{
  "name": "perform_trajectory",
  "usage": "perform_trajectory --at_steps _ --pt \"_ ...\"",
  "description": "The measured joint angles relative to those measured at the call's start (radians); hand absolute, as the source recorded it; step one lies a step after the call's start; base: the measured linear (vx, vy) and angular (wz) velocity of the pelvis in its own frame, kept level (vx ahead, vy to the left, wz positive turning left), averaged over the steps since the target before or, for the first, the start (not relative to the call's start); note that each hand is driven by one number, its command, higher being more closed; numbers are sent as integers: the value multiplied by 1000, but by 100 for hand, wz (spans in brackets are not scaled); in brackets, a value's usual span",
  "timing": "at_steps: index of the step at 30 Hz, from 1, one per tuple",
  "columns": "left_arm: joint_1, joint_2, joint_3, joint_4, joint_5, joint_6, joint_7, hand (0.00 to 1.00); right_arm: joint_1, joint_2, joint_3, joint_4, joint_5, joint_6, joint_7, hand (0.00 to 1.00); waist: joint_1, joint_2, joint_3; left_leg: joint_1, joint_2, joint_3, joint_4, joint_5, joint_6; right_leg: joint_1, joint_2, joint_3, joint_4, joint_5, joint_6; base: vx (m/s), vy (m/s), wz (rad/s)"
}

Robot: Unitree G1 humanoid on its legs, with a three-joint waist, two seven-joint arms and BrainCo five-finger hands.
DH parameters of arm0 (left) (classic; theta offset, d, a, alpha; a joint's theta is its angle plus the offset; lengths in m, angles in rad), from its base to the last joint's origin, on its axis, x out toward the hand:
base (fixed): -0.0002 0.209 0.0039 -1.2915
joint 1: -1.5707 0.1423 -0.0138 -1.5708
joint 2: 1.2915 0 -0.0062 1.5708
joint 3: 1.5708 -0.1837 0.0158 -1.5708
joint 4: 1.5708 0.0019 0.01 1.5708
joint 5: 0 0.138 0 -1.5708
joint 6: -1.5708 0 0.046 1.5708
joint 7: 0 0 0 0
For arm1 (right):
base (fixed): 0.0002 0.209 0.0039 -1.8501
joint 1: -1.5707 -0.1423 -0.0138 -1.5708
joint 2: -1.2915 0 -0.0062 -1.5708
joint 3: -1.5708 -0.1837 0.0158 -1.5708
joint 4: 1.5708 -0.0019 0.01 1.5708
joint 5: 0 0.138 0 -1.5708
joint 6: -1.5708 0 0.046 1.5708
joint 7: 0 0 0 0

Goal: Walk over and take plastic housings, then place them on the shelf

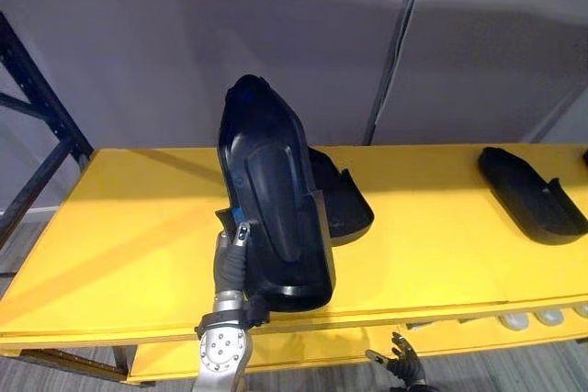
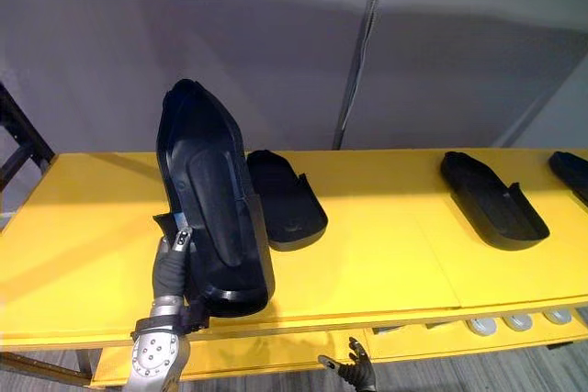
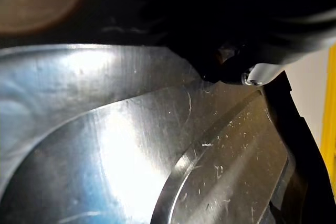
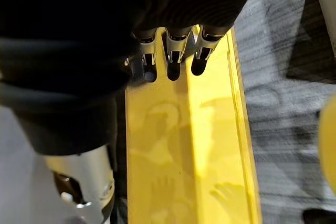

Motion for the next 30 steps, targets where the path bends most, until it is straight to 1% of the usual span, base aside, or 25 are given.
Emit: perform_trajectory --at_steps 3,4,6,7,8,9,10,11,12,13,14,15,16,17,18,19,20,21,22,23,24,25,26,28,30 --pt "-5 0 9 1 -7 1 3 100 -7 10 -18 2 14 0 -5 0 10 -6 19 -34 3 35 44 4 -7 -1 -14 -27 12 1 -1 -48 38 35" --pt "-7 -1 23 0 -17 0 5 100 -21 12 -35 3 18 -1 -13 0 12 -18 29 -44 40 117 100 -45 -12 0 -34 -36 18 2 -3 -73 53 16" --pt "-6 -2 32 0 -20 0 10 100 -32 -7 -35 1 17 -1 -23 0 6 -13 33 -62 153 197 221 -69 -20 -2 -44 -37 36 2 -4 -44 98 3" --pt "-6 -2 37 0 -21 0 22 100 -37 -27 -34 -1 17 -1 -28 0 -2 -14 34 -50 258 215 273 -73 -29 -5 -67 -35 49 2 -3 -53 199 -6" --pt "-6 -2 37 0 -22 -1 25 100 -38 -32 -34 -3 16 -1 -30 0 -4 -14 33 -43 282 213 273 -70 -31 -12 -77 -34 53 2 -3 -79 343 -18" --pt "-7 -2 33 0 -23 -4 27 100 -38 -45 -36 -4 14 -1 -34 0 -5 -12 26 -16 335 201 261 -64 -25 -27 -111 -25 55 6 14 -60 321 -19" --pt "-7 -2 30 1 -26 -7 29 100 -38 -50 -36 -2 11 -1 -34 0 -6 -8 19 -9 346 188 250 -53 -21 -37 -125 -20 50 8 35 -45 447 -10" --pt "-12 -2 15 7 -38 -10 32 100 -36 -65 -37 4 9 -1 -35 0 -21 18 -4 -7 351 155 177 17 -47 -56 -145 -20 37 17 85 15 556 34" --pt "-28 -3 6 19 -41 -11 37 100 -45 -66 -38 40 2 3 -35 0 -49 28 -20 6 313 147 97 -56 -171 -58 -174 -27 6 49 111 52 591 57" --pt "-46 -1 11 29 -41 -12 41 100 -51 -51 -35 60 0 4 -35 0 -57 10 -16 -1 290 147 73 -69 -187 -57 -193 -25 -17 71 103 61 707 48" --pt "-76 0 26 62 -51 -11 57 100 -53 -5 -20 76 -4 13 -29 0 -42 -21 0 -10 252 154 84 -60 -172 -52 -219 -23 -59 150 90 24 524 10" --pt "-81 1 33 83 -60 -9 72 100 -53 22 2 78 -4 14 -28 0 -35 -23 0 -15 250 156 109 -67 -160 -46 -218 -24 -82 231 93 -24 555 -8" --pt "-85 2 31 91 -59 -9 73 100 -54 22 18 77 -6 14 -25 0 -34 -23 1 -15 247 157 120 -69 -157 -39 -219 -24 -85 259 90 -43 380 -10" --pt "-92 3 22 97 -59 -10 73 100 -58 23 32 76 -6 14 -24 0 -25 -23 1 -12 246 165 136 -75 -145 -43 -218 -23 -80 302 63 -61 409 -21" --pt "-96 3 14 94 -58 -13 73 100 -66 23 37 71 -7 15 -24 0 -12 -34 -6 -9 245 198 142 -80 -136 -69 -222 -28 -65 342 17 -45 249 -34" --pt "-95 3 9 92 -58 -13 73 100 -73 22 36 63 -10 15 -24 0 -7 -35 -6 -5 242 214 139 -80 -132 -81 -227 -29 -63 365 -4 -70 217 -44" --pt "-93 3 -2 92 -58 -13 72 100 -85 22 35 58 -10 15 -24 0 -6 -40 -7 6 217 235 113 -71 -110 -88 -243 -26 -80 404 -24 -100 228 -35" --pt "-106 -5 -18 88 -56 -14 64 100 -112 25 16 54 -10 15 -24 0 -11 -24 13 34 193 259 60 -72 -69 -118 -214 3 38 290 51 -132 254 -23" --pt "-112 -6 -21 89 -55 -13 61 100 -116 25 23 53 -11 15 -21 0 -14 -26 20 40 187 261 55 -65 -59 -134 -175 20 136 197 79 -139 160 -13" --pt "-112 -6 -23 89 -54 -12 61 100 -114 25 20 52 -10 15 -20 0 -13 -27 21 53 180 265 40 -59 -49 -145 -96 50 259 48 77 -125 22 2" --pt "-111 -6 -26 89 -48 -12 61 100 -108 23 16 54 -9 15 -23 0 -15 -29 21 55 154 264 29 -54 -41 -135 -39 64 287 -42 59 -109 -10 3" --pt "-111 -6 -29 88 -47 -13 61 100 -102 18 18 55 -7 15 -25 0 -13 -32 20 54 137 264 24 -53 -39 -127 -32 60 275 -75 41 -89 -29 8" --pt "-110 -6 -31 88 -38 -12 61 100 -90 13 25 57 -5 15 -26 0 -10 -37 17 47 112 265 22 -57 -33 -114 -44 66 220 -113 14 -49 -27 6" --pt "-108 -5 -40 94 -28 -6 59 100 -73 16 25 67 -5 16 -26 0 -19 -17 19 34 106 236 16 -45 -35 -92 -38 50 180 -115 6 -14 -35 31" --pt "-106 -4 -44 94 -18 -3 43 100 -52 18 24 68 -4 16 -26 0 -14 -18 17 39 114 225 4 -26 -46 -74 -27 28 157 -105 -4 27 -45 27"
